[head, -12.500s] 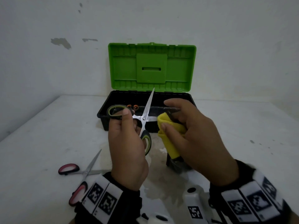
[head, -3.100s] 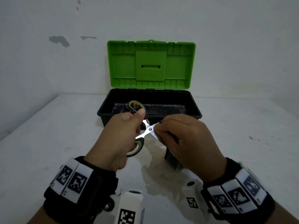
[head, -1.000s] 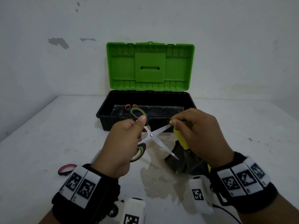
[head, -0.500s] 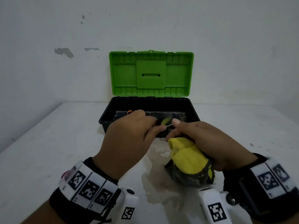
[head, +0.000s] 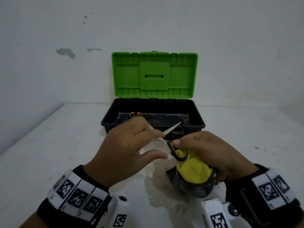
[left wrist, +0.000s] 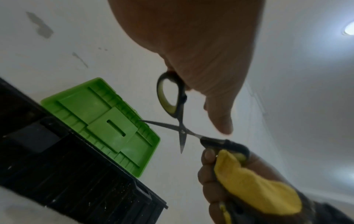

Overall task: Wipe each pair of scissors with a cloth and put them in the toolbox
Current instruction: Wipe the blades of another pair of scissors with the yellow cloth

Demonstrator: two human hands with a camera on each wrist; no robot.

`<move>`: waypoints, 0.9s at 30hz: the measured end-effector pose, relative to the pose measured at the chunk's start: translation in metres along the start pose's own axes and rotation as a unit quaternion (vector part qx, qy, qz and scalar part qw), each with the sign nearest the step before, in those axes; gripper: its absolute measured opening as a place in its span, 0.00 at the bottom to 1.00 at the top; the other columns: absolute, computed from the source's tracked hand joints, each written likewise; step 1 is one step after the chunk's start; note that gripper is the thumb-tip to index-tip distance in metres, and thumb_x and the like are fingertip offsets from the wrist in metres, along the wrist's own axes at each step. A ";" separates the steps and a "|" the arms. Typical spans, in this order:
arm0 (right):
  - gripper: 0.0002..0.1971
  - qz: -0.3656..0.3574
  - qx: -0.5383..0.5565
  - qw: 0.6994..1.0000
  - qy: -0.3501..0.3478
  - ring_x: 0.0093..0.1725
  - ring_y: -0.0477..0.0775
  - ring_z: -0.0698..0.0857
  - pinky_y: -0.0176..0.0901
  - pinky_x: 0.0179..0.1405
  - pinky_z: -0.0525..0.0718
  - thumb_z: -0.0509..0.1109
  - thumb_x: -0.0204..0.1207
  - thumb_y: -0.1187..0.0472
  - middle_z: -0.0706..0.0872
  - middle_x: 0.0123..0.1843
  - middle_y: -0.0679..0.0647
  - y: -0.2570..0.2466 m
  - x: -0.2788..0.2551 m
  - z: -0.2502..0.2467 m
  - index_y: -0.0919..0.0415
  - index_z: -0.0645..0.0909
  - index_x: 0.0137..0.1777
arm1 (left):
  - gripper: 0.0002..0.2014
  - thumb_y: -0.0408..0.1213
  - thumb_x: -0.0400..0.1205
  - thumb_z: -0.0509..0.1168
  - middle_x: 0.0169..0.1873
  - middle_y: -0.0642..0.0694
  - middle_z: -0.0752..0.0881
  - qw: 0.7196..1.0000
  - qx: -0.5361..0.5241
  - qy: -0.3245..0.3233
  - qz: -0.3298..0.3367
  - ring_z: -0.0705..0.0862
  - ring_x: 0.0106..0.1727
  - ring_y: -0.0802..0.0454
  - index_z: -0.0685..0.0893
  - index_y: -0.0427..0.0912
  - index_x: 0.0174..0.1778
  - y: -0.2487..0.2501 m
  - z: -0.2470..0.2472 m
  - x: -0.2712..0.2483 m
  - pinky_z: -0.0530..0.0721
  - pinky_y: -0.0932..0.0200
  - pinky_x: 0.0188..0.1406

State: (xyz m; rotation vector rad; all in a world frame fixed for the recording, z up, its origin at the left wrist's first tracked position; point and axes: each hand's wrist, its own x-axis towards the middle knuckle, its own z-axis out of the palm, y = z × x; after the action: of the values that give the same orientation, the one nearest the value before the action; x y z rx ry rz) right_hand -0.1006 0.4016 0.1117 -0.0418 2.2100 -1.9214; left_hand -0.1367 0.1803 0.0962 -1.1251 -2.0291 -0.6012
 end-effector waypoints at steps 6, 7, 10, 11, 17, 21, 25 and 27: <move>0.12 -0.153 -0.075 0.980 0.103 0.33 0.52 0.90 0.41 0.33 0.87 0.74 0.77 0.56 0.92 0.32 0.54 0.006 -0.001 0.010 0.57 0.90 0.32 | 0.23 0.62 0.72 0.72 0.41 0.51 0.85 0.756 -0.349 0.187 -0.521 0.83 0.42 0.58 0.85 0.47 0.53 0.007 -0.005 -0.001 0.79 0.59 0.43; 0.12 -0.177 -0.091 0.973 0.116 0.32 0.50 0.90 0.39 0.33 0.86 0.74 0.77 0.56 0.92 0.32 0.52 0.008 0.000 0.013 0.55 0.90 0.33 | 0.24 0.60 0.71 0.72 0.40 0.50 0.86 0.653 -0.454 0.175 -0.581 0.83 0.42 0.55 0.85 0.44 0.52 0.006 -0.002 -0.001 0.79 0.57 0.42; 0.08 -0.222 -0.128 0.955 0.151 0.35 0.45 0.90 0.38 0.35 0.85 0.74 0.77 0.55 0.91 0.34 0.45 0.016 0.006 0.023 0.49 0.90 0.37 | 0.28 0.58 0.72 0.72 0.41 0.42 0.87 0.463 -0.614 0.156 -0.620 0.85 0.44 0.46 0.86 0.37 0.54 0.015 0.003 -0.001 0.80 0.54 0.43; 0.07 -0.232 -0.132 0.951 0.159 0.36 0.44 0.90 0.39 0.36 0.85 0.74 0.77 0.55 0.91 0.35 0.44 0.018 0.008 0.026 0.48 0.90 0.38 | 0.28 0.59 0.72 0.72 0.42 0.41 0.87 0.458 -0.624 0.162 -0.611 0.86 0.45 0.45 0.86 0.36 0.55 0.019 0.006 -0.001 0.81 0.54 0.43; 0.09 -0.281 -0.169 0.930 0.168 0.41 0.38 0.88 0.23 0.39 0.81 0.74 0.77 0.58 0.90 0.40 0.35 0.025 0.012 0.043 0.41 0.88 0.41 | 0.22 0.57 0.83 0.62 0.39 0.46 0.90 0.560 -0.534 0.231 -0.590 0.89 0.46 0.47 0.87 0.39 0.52 0.043 0.028 0.013 0.85 0.47 0.49; 0.05 -0.292 -0.196 0.921 0.169 0.44 0.37 0.88 0.24 0.42 0.81 0.74 0.78 0.57 0.90 0.40 0.35 0.028 0.014 0.048 0.44 0.89 0.45 | 0.26 0.60 0.84 0.57 0.48 0.44 0.90 0.598 -0.445 0.280 -0.605 0.89 0.53 0.44 0.85 0.41 0.59 0.047 0.035 0.019 0.86 0.40 0.57; 0.05 -0.311 -0.222 0.908 0.174 0.45 0.37 0.87 0.26 0.44 0.82 0.74 0.78 0.57 0.90 0.41 0.35 0.029 0.017 0.052 0.46 0.91 0.48 | 0.15 0.56 0.87 0.53 0.39 0.52 0.85 0.624 -0.407 0.346 -0.571 0.86 0.44 0.57 0.82 0.55 0.47 0.051 0.036 0.028 0.86 0.52 0.51; 0.06 -0.315 -0.219 0.907 0.173 0.45 0.37 0.88 0.28 0.44 0.84 0.75 0.77 0.58 0.91 0.42 0.37 0.029 0.017 0.053 0.47 0.91 0.48 | 0.16 0.54 0.88 0.52 0.28 0.58 0.80 0.638 -0.390 0.369 -0.551 0.80 0.30 0.65 0.79 0.54 0.41 0.051 0.038 0.031 0.81 0.66 0.35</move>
State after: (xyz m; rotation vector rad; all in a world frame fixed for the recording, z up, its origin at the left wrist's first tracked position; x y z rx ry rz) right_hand -0.1047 0.3513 0.0744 -0.5996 3.1328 -1.7338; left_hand -0.1180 0.2484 0.0989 0.2759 -1.4317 -2.2603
